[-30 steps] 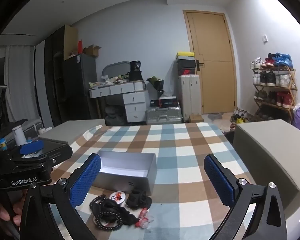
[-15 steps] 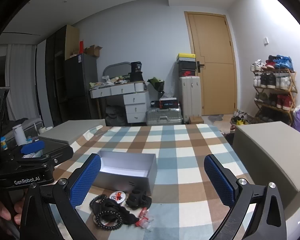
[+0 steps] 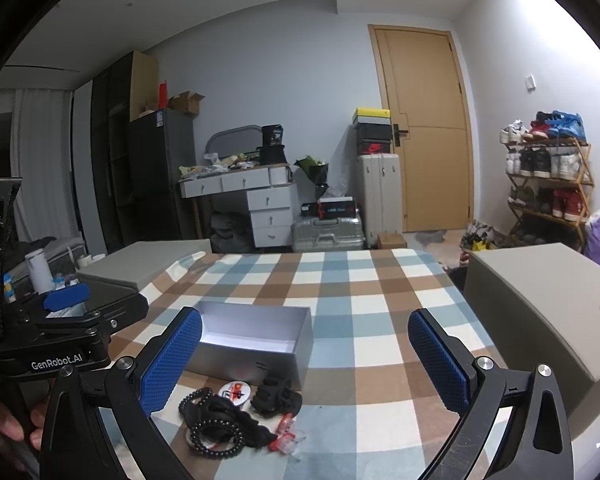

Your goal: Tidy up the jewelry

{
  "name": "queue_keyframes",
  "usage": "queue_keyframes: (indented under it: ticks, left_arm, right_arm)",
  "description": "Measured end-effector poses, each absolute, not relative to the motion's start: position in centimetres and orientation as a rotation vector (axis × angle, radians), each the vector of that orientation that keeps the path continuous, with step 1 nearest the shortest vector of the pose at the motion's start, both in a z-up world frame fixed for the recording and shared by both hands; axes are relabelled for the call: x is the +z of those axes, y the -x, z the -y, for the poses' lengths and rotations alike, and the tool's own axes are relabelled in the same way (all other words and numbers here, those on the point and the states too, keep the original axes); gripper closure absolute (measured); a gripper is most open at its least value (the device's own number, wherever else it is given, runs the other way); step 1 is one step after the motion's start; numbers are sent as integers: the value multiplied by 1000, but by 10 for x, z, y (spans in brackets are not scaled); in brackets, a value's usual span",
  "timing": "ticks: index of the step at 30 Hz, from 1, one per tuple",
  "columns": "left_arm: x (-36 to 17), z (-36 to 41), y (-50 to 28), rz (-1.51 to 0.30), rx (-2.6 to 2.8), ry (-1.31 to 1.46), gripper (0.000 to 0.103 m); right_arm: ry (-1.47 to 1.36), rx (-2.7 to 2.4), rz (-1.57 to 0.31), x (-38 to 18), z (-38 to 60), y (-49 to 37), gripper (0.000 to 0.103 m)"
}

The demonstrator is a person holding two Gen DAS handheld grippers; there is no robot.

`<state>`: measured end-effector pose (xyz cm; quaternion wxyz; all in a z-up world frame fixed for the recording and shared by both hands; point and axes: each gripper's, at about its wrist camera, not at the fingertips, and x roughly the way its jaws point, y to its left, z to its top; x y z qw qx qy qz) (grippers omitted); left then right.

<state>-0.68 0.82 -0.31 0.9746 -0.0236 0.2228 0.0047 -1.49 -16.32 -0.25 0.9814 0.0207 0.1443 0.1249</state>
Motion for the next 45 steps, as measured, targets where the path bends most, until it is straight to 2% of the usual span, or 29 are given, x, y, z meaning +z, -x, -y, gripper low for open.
queue_keyframes:
  ticks: [45]
  left_arm:
    - [-15, -12, 6, -477, 11, 70, 1]
  right_arm:
    - [-14, 293, -293, -11, 154, 18, 0]
